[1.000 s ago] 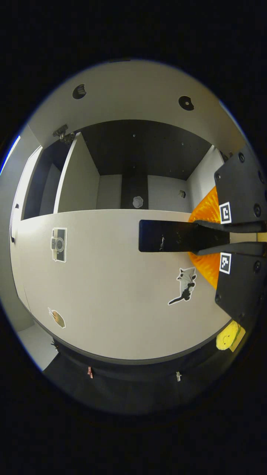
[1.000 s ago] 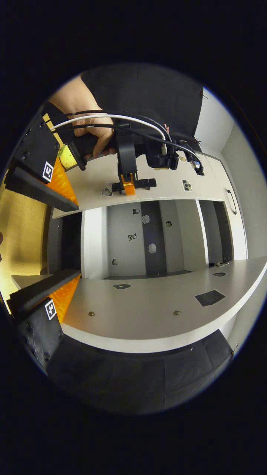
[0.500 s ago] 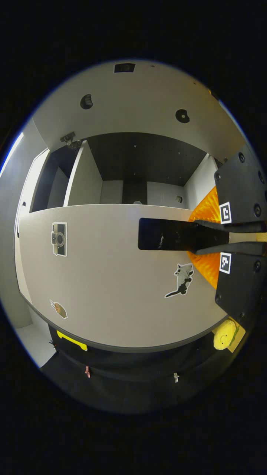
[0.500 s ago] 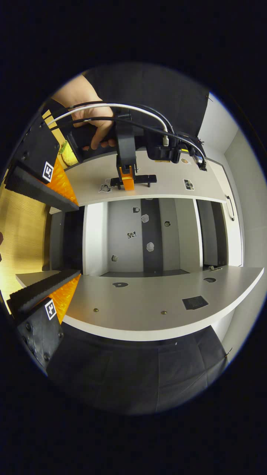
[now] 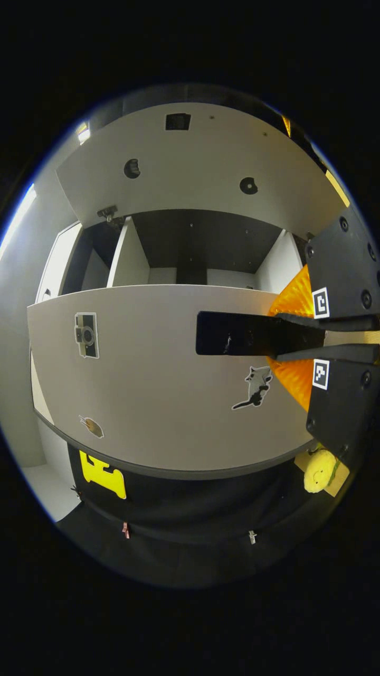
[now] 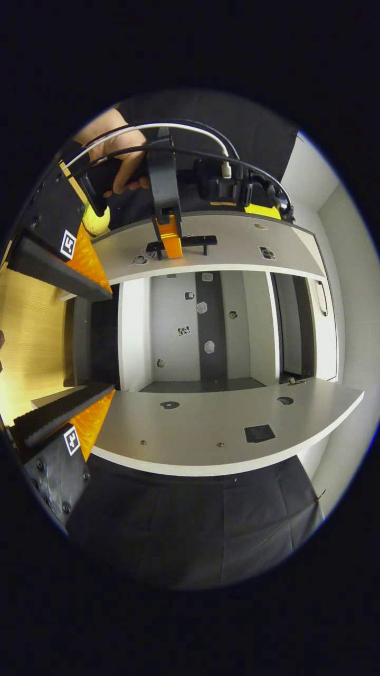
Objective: Open the right door of the double-door shoe cabinet with the right hand, and open the left door with the left hand.
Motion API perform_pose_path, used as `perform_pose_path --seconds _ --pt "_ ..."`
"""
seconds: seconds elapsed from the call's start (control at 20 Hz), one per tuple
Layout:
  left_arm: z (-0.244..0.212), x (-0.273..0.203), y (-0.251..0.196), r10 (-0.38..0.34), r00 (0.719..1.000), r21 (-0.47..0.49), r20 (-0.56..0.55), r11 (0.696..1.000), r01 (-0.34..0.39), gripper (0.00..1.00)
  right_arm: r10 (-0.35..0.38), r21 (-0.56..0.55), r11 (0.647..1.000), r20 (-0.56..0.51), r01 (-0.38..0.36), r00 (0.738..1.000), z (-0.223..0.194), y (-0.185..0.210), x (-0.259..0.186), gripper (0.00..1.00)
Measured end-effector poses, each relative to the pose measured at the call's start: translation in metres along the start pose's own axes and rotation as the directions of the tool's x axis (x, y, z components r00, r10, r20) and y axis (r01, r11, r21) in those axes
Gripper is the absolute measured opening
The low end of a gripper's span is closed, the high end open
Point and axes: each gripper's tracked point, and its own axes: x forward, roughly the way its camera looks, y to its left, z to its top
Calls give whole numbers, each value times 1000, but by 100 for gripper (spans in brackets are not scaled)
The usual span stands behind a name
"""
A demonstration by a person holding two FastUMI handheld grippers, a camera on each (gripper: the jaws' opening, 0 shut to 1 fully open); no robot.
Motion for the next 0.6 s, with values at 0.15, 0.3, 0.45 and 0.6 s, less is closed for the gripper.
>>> perform_pose_path --seconds 0.15,0.3,0.45,0.6 --pt "0 -4 3 -13 1000 -6 0 1000 13 14 -20 4 1000 -8 20 1000 -4 8 -5 98" --pt "0 -5 6 -23 1000 -2 8 1000 23 14 -35 14 999 -9 35 999 -5 16 -9 98" --pt "0 -11 10 -20 1000 -11 18 1000 20 14 -52 14 999 0 52 999 -4 23 -14 98" --pt "1 -14 13 -24 1000 -11 19 1000 24 14 -59 21 998 -5 59 998 -7 33 -20 98"
